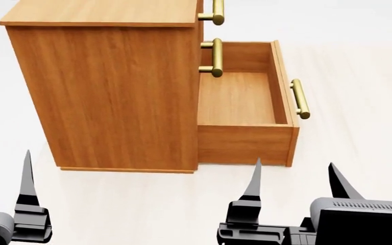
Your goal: Close the bottom drawer of the cabinet.
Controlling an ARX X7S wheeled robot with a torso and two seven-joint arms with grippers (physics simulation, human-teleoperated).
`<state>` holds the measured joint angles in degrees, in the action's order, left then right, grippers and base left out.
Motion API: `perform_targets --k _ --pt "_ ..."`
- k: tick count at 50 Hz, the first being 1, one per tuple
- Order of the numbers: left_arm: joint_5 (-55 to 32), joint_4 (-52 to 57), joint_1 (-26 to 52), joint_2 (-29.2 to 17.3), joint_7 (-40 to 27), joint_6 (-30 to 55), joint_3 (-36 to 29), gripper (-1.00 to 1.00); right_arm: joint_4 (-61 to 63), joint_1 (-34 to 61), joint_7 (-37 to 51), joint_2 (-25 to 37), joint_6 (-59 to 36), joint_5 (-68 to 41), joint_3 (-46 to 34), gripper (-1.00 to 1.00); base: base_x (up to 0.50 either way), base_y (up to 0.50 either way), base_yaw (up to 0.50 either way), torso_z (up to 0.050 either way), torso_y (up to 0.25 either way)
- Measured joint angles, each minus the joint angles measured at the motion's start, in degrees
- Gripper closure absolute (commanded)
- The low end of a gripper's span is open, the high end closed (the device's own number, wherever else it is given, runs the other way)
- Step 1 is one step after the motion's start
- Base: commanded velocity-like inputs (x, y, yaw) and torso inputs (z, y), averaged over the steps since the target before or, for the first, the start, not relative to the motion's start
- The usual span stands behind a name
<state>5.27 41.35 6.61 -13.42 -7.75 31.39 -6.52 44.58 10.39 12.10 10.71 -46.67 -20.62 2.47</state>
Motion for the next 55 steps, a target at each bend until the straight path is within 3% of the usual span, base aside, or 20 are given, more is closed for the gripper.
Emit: perform_targets --k 24,33,39,55 --pt "-0.5 0.06 0.16 -0.35 -0.77 0.16 -0.4 -1.0 0.05 0.43 0.86 0.61 0.06 -1.08 -0.36 -1.0 0.5 0.0 0.0 0.0 0.001" --pt "-0.89 0.08 -0.07 -0.46 -1.07 0.1 -0.29 -1.0 0.05 1.01 3.24 1.2 -0.83 1.01 -1.78 -1.0 0.0 0.0 0.0 0.0 0.0" --pt "-1.18 -0.22 -0.61 -0.53 -1.38 -0.55 -0.09 -1.0 3.75 3.49 3.92 2.7 -6.66 0.15 0.06 -1.0 0.0 0.0 0.0 0.0 0.0" --pt "-1.52 -2.57 -2.62 -0.9 -2.33 -4.01 -0.23 -1.0 -35.17 8.32 -10.07 7.03 13.4 11.27 10.07 -1.0 0.0 0.0 0.0 0.0 0.0"
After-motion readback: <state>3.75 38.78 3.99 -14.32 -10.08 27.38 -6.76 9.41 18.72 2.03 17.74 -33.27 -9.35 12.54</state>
